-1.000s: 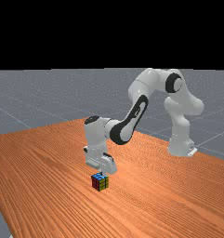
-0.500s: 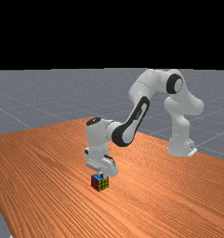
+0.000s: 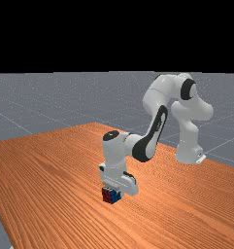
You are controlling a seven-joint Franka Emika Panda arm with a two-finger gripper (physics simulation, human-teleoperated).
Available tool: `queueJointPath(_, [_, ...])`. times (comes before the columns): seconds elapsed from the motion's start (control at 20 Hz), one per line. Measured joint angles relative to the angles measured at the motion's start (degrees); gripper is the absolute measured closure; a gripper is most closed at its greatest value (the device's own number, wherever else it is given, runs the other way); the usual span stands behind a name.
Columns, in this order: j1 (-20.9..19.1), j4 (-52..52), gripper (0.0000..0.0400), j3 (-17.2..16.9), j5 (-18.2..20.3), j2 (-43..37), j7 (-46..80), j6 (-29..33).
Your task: Rotate the cube till the blue face upward
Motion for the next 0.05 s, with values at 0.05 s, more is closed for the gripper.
queueJointPath(0.05, [0.14, -0.09, 0.04, 0.1, 0.04, -0.3, 0.05, -0.11])
